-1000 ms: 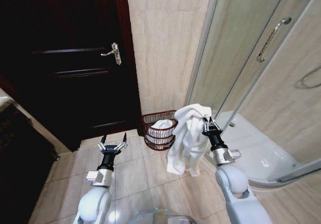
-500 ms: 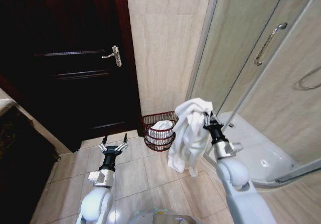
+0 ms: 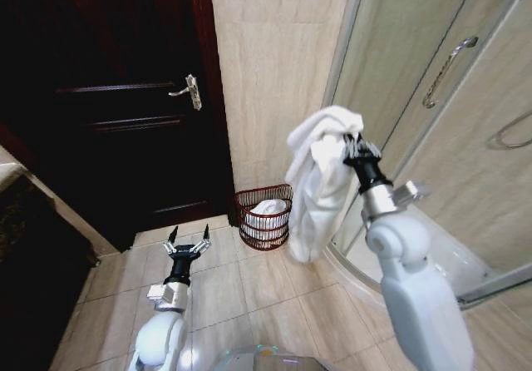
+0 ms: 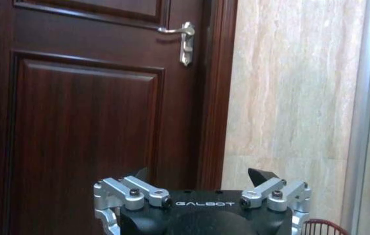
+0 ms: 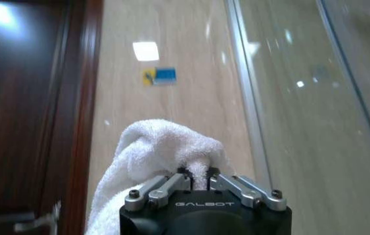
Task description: Discard the used towel into the hamper.
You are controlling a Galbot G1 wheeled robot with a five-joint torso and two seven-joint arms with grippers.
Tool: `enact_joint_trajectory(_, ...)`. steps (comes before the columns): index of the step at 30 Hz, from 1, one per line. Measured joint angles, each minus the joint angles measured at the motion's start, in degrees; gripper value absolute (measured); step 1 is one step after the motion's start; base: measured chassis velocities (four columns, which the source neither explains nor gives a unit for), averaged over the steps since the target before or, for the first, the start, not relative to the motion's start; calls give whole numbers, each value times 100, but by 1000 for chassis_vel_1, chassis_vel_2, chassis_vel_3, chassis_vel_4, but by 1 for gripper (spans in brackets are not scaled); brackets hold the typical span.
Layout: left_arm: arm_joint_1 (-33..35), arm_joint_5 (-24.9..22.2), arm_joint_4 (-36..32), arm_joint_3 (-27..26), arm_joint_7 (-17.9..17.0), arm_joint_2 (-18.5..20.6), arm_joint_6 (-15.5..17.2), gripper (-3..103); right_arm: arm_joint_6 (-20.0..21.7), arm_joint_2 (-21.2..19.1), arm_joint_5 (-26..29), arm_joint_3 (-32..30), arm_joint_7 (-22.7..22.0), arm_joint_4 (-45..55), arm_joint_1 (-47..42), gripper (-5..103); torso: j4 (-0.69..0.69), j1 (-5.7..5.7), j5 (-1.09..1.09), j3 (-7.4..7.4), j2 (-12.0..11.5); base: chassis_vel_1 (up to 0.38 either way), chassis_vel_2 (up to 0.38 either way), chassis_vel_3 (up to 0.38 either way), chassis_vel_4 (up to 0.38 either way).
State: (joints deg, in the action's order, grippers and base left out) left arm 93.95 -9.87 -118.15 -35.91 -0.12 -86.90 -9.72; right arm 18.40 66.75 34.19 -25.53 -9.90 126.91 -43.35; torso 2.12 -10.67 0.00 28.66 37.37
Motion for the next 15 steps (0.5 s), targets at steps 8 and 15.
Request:
enact_joint_trajectory(8, -20, 32, 39, -10, -84, 34, 33, 100, 478, -192, 1030, 403, -305, -455, 1561, 11, -1, 6, 3, -8, -13, 0, 0, 0, 0)
enact_joint_trajectory(15, 19, 28, 57, -42, -89, 28, 21, 100, 454, -19, 929, 1031, -334, -1391, 3011, 11, 1, 9, -1, -12, -20, 0, 0, 0, 0)
